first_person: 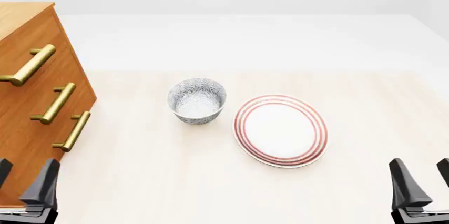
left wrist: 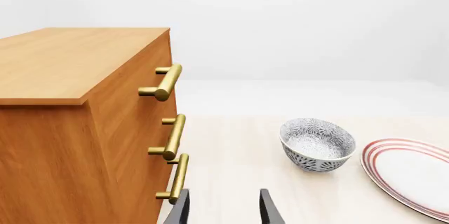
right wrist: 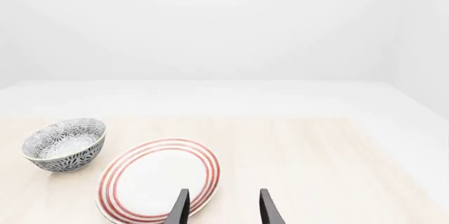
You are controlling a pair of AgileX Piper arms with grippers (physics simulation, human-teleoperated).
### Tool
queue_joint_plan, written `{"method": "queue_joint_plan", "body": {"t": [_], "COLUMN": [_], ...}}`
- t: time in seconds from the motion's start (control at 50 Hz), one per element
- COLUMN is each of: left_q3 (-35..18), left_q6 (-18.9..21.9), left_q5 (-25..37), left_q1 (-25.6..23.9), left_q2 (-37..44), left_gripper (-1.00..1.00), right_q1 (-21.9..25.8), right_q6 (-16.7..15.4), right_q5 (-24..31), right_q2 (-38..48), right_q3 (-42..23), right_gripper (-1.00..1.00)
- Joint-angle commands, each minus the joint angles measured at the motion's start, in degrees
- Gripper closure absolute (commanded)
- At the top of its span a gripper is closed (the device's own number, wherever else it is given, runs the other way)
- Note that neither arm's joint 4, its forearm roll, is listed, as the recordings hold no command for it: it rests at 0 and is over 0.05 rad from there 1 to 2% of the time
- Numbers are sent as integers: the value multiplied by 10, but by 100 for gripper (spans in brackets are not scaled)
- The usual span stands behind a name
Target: Open the top drawer of the cabinet.
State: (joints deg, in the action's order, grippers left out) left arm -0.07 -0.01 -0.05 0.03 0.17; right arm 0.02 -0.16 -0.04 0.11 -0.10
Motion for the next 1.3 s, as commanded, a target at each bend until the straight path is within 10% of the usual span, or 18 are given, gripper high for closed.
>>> {"method": "queue_joint_plan", "body": {"t": [0.02,0.38,1.3], "left_q3": [-2,-5,-99], "left_q6": [2,26,320], "left_q5": [-1,-1,-31], "left_q1": [0,-6,-46], "left_q2": [4,5,174], "left_gripper": [-100,-100,-100], "right_q1": [-1,-1,0], "right_q6": [8,6,6], "right_q5": [0,2,2], "right_q2": [5,2,2], "right_q3": [-1,-1,-1], "right_gripper": [-100,-100,-100]}}
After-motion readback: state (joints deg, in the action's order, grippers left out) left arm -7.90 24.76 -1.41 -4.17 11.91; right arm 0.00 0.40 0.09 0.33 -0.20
